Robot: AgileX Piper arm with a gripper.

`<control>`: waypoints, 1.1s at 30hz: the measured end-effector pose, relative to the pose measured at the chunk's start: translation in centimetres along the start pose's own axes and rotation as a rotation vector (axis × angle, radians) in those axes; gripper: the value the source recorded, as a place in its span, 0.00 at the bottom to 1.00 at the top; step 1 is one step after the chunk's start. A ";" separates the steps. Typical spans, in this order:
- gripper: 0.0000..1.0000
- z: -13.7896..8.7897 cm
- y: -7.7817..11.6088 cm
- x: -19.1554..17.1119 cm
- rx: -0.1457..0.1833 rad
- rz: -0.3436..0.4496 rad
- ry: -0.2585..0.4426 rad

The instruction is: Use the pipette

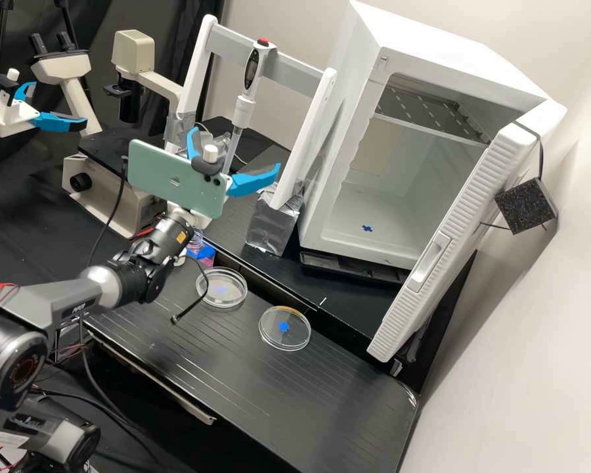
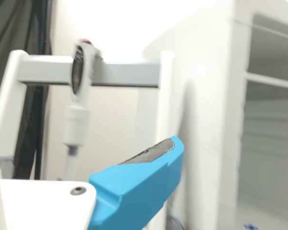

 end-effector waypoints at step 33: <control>0.00 -4.6 -1.3 13.2 -0.149 -0.167 -0.103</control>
